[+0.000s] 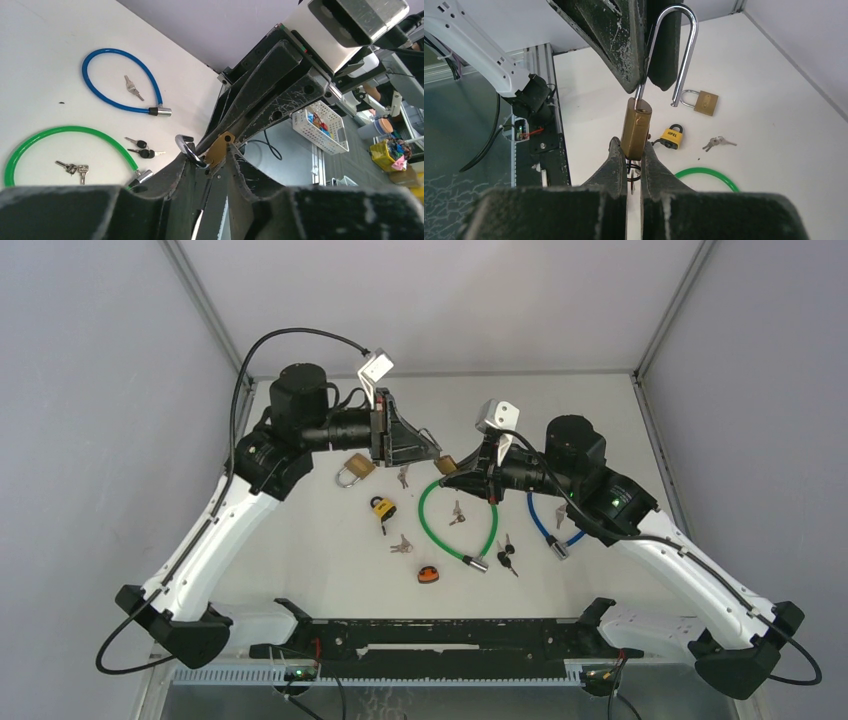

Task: Lock with the key
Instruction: Lock the lock.

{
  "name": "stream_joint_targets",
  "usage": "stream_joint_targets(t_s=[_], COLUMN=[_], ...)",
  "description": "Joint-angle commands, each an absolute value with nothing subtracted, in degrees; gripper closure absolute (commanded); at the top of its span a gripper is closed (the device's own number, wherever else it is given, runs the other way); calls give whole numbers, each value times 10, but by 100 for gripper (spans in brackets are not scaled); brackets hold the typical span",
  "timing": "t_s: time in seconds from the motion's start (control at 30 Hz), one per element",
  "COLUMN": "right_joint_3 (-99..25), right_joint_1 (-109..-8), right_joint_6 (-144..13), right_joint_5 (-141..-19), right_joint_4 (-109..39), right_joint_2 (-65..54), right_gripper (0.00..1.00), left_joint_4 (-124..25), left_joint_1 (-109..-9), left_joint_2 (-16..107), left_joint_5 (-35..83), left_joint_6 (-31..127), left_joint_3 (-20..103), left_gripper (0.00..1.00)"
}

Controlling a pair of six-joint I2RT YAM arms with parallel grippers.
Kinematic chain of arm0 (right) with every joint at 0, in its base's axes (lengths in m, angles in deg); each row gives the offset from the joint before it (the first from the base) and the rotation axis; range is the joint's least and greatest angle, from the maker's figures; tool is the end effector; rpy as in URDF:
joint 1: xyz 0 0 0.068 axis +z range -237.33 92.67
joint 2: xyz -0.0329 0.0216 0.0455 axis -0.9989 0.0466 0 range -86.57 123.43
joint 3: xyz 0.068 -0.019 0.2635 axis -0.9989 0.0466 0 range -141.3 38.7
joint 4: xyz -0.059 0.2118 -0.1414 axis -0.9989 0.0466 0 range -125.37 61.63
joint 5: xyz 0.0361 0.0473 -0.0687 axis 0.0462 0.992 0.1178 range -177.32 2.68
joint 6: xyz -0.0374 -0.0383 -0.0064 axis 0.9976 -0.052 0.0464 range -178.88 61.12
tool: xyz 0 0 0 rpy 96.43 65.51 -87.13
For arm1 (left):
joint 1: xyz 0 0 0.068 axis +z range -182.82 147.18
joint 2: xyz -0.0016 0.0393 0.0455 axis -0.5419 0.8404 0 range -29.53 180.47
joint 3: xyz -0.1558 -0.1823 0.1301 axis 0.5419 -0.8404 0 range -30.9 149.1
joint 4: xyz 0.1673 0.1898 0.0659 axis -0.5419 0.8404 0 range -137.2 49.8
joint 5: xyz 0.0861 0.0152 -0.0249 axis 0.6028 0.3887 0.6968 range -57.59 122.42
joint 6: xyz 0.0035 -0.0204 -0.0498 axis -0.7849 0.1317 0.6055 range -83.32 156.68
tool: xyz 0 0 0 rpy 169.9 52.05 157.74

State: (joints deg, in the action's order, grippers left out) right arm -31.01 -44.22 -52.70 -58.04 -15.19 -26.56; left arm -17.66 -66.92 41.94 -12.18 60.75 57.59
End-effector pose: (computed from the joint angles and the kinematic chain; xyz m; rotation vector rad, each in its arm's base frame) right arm 0.1507 0.1649 0.4235 -1.0932 1.4557 0.9096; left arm 0.1928 -0.1606 0.4713 0.7716 1.7978 -1.3910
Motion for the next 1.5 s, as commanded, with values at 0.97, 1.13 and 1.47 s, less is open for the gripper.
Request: stream_joint_targets(t_s=[0.97, 1.13, 1.47], right_joint_3=[-257, -169, -120], right_joint_1=[-481, -488, -427], right_joint_6=[-600, -702, -714], right_joint_5=[-466, -478, -664], right_joint_4=[-297, -454, -645], right_joint_2=[-310, -339, -347], right_gripper=[39, 1, 2], left_joint_4=[-413, -406, -457], left_joint_1=[-697, -697, -703], left_joint_2=[269, 275, 287], left_joint_5=[-64, -16, 34], left_joint_6=[508, 510, 608], left_joint_3=[446, 467, 473], left_gripper=[100, 100, 100])
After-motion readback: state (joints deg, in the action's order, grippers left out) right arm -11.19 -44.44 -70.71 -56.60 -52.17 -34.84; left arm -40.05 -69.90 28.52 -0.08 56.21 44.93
